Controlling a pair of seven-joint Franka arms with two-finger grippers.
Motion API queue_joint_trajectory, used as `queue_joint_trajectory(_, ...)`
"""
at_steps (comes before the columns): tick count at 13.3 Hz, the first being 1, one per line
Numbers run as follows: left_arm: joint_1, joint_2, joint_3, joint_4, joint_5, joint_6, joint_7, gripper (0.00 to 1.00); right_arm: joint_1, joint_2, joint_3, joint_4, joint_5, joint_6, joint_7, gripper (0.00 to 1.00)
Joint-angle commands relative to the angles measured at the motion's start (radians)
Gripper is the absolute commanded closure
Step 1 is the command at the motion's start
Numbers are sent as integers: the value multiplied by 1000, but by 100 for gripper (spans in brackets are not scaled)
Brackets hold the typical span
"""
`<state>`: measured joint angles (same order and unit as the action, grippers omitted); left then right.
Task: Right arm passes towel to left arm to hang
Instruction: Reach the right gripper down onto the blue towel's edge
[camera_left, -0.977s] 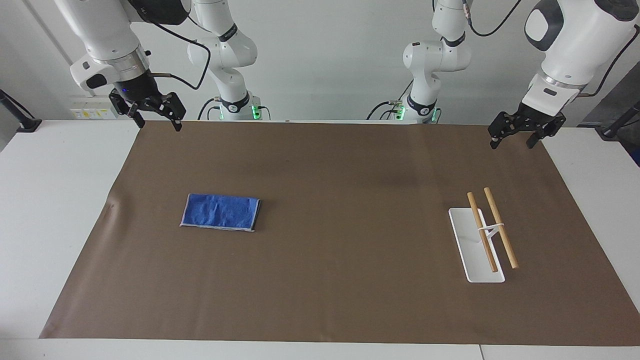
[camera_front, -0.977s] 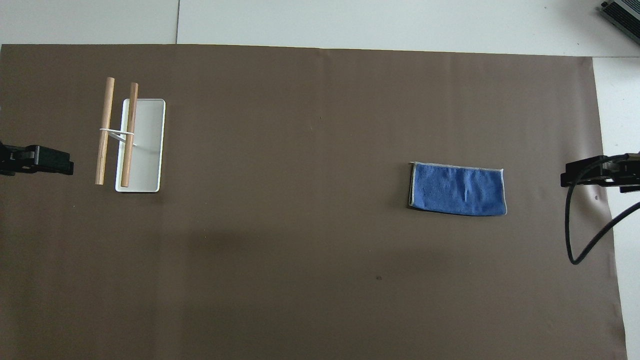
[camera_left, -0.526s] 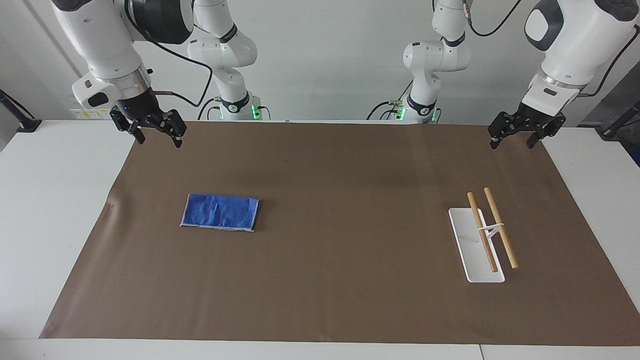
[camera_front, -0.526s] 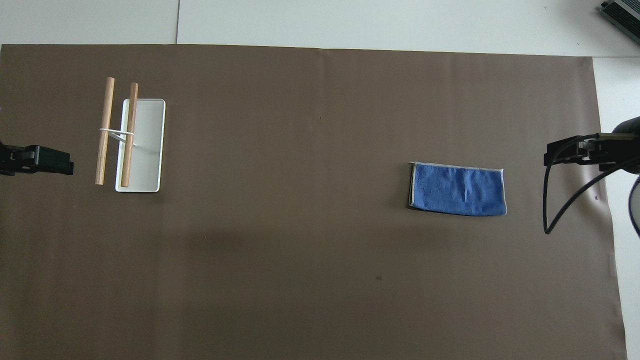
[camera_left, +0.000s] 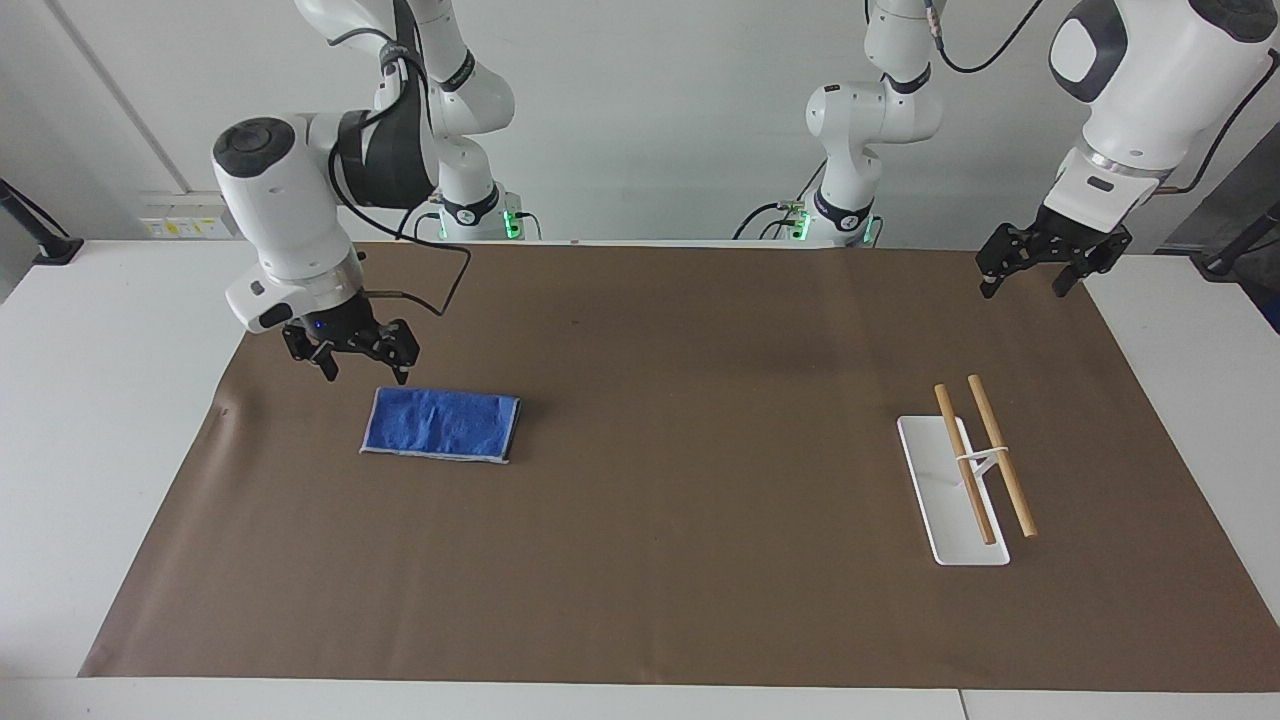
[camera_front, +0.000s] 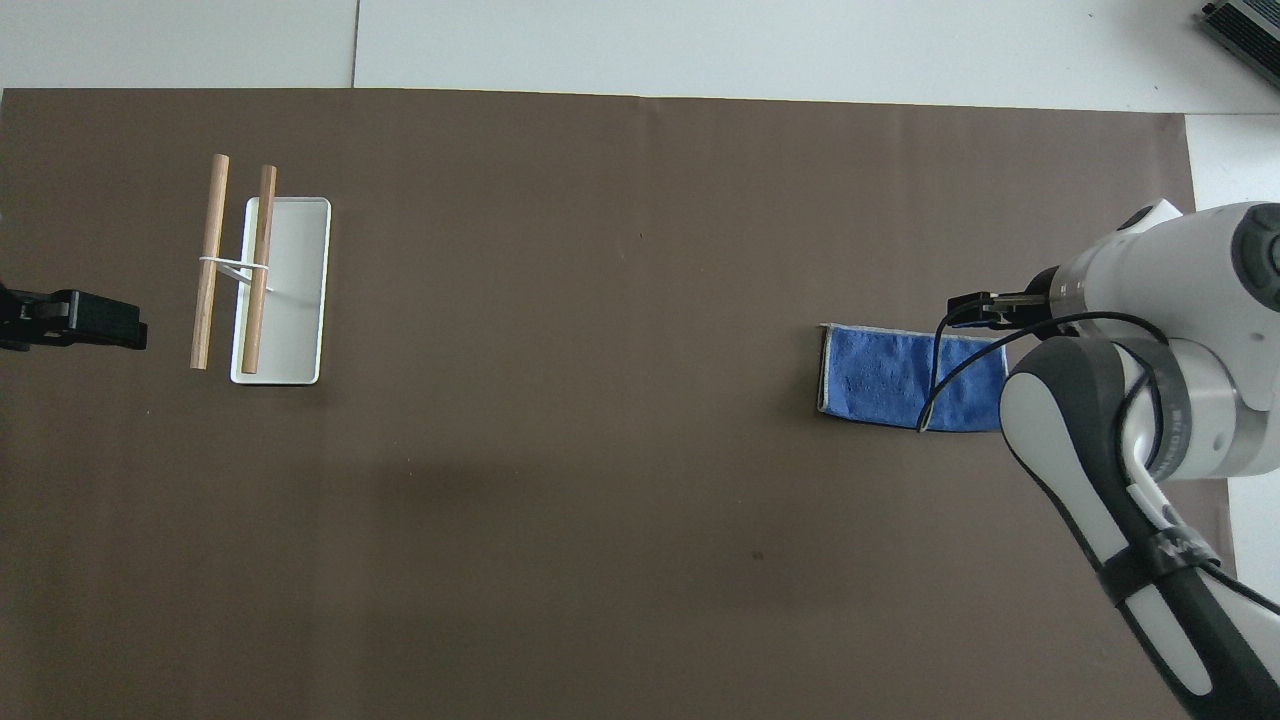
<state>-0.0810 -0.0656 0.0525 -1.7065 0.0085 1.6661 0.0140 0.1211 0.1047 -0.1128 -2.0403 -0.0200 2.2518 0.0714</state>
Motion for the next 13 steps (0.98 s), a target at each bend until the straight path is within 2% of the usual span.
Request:
queue_joint_trajectory(1,12,-20,-10,-19,21,-2,-6,0,-3,-36,8,-180,2,182,-6,0)
queue_joint_trajectory(3,12,-20,-10,-19,21,-2,-6,0,3,-28,8,-260,3,297,-13,0)
queue_joint_trajectory(8,12,-20,-8,-19,21,-2,-6,0,20,21,10,-281,11,385,-27,0)
queue_joint_trajectory(13,10,-22,-10,-19,21,-2,-6,0,14,35,10,-302,12,394,-126,0)
